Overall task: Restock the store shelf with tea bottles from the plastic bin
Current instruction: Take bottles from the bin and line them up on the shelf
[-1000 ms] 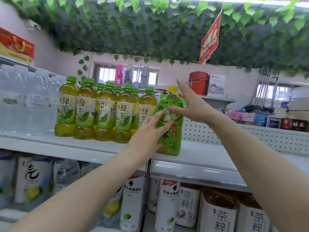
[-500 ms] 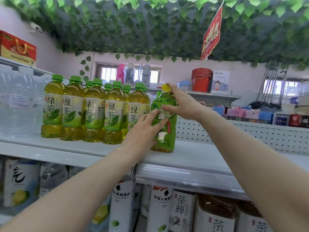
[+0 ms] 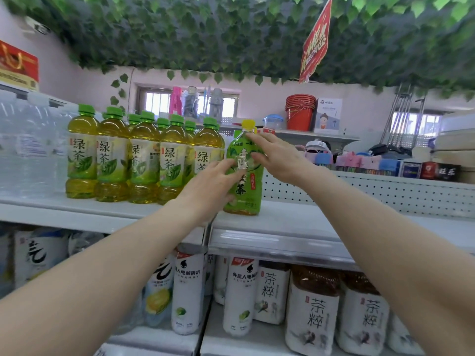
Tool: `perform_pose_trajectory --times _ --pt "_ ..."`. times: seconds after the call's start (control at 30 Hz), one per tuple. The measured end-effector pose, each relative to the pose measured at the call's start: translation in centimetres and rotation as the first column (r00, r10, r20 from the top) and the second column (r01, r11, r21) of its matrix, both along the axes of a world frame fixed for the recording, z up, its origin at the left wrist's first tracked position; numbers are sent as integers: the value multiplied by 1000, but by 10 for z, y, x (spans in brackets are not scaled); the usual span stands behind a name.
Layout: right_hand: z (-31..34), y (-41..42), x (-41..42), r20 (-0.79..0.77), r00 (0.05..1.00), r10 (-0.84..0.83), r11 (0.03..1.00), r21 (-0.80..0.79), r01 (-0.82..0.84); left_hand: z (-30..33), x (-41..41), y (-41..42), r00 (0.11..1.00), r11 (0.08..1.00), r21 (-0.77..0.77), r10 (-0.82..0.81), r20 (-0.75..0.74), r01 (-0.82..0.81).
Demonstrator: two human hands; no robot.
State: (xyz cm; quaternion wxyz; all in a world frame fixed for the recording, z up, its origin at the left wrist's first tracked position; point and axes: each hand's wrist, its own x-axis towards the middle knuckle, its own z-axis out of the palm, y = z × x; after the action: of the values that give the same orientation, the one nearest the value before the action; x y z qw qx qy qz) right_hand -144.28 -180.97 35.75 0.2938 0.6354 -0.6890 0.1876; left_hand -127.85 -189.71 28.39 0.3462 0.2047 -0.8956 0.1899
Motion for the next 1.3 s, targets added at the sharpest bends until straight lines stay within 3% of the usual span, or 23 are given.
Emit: perform_pose_trajectory --times 0.43,0.97,1.3 --pt "-61 138 52 -279 905 -322 944 -28 327 -23 66 77 967 973 63 -212 -145 222" --pt "-193 369 134 -288 789 -543 784 161 599 -134 79 200 830 817 145 -554 -68 558" --pt "-259 490 92 -259 727 -636 700 203 685 -189 -1 315 698 683 238 -716 31 690"
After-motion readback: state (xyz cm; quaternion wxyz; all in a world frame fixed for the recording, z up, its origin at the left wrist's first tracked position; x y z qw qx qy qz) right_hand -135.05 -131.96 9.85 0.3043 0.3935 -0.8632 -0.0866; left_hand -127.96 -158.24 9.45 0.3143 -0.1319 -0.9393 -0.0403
